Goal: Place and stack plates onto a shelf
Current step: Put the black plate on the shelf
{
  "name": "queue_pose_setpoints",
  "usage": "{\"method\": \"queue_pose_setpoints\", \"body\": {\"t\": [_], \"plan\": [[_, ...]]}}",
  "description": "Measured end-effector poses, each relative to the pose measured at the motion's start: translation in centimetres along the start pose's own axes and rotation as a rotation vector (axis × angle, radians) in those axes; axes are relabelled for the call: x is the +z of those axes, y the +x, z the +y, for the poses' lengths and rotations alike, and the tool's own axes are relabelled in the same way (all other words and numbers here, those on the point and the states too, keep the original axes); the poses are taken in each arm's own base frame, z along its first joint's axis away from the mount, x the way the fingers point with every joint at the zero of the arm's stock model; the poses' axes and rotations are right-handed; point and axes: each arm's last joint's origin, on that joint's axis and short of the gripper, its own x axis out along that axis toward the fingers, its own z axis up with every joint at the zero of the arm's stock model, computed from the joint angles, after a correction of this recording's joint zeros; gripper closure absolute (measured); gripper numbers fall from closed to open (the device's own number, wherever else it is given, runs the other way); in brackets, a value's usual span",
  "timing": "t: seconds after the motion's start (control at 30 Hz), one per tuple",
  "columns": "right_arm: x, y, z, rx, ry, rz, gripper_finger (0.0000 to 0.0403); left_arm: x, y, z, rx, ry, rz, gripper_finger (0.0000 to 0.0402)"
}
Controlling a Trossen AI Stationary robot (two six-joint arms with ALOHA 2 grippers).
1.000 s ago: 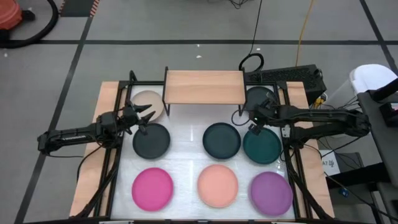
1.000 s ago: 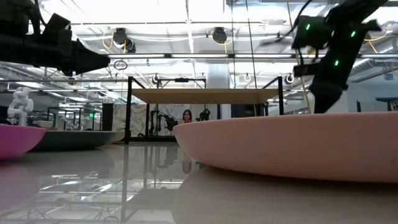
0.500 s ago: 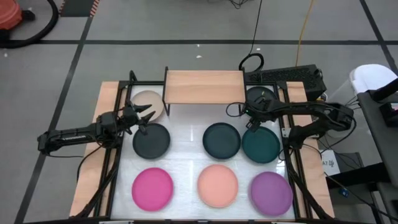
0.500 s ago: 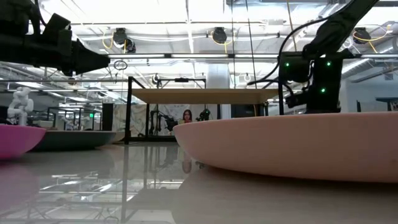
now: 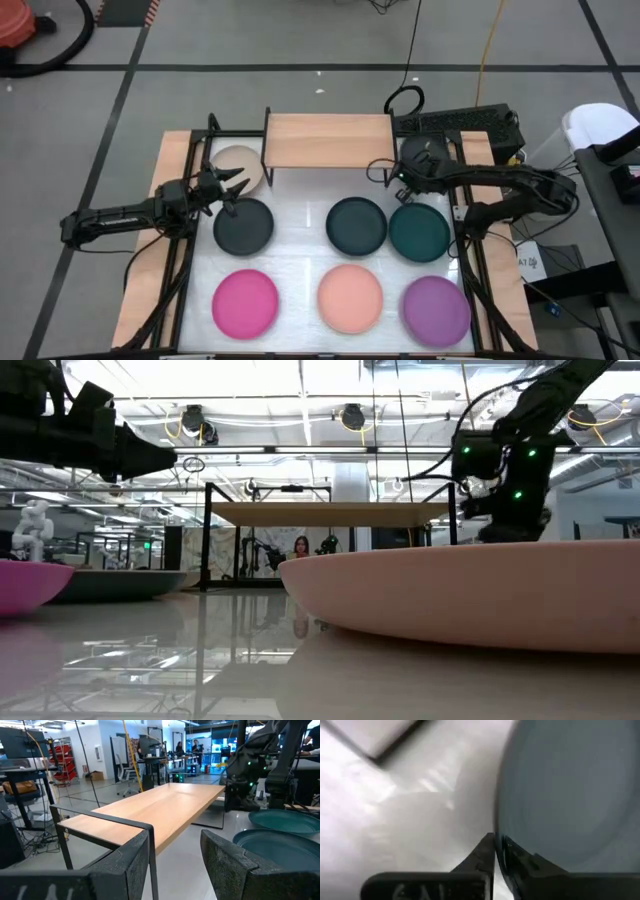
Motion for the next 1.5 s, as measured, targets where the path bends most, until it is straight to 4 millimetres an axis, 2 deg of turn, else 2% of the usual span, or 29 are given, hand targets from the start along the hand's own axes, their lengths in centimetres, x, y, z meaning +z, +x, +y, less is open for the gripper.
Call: {"method": "queue_pose_setpoints", "body": {"t": [0.13,0.3,0.5,0.6,0.7,0.9,1.03,1.27,1.5], "plan": [[-0.6,-2.3,-1.5,-0.060,0.104,-0.100,0.0400,0.0,0.0,0.0,0.000,0.000,0.001,0.0217],[-0.2,-6.1,-3.5,-0.116,0.192,-0.357,0.0401,0.0,0.0,0.0,0.000,0.000,0.001,0.0217],[2.6,-11.0,-4.5,-0.036,0.124,-0.720,0.0402,0.0,0.0,0.0,0.000,0.000,0.000,0.0217],[4.5,-13.2,-4.2,0.060,0.030,-0.876,0.0402,0.0,0.0,0.0,0.000,0.000,0.000,0.0217],[6.4,-14.5,-3.2,0.155,-0.082,-0.949,0.0402,0.0,0.0,0.0,0.000,0.000,0.000,0.0217],[9.6,-14.2,-0.3,0.220,-0.298,-0.904,0.0402,0.0,0.0,0.0,0.000,0.000,0.000,0.0217],[10.7,-12.5,1.9,0.258,-0.421,-0.825,0.0402,0.0,0.0,0.0,0.000,0.000,0.000,0.0217],[11.4,-10.0,4.0,0.266,-0.506,-0.723,0.0403,0.0,0.0,0.0,0.000,0.000,0.000,0.0217],[11.2,-9.6,5.2,0.354,-0.552,-0.712,0.0403,0.0,0.0,0.0,0.000,0.000,0.000,0.0217]]}}
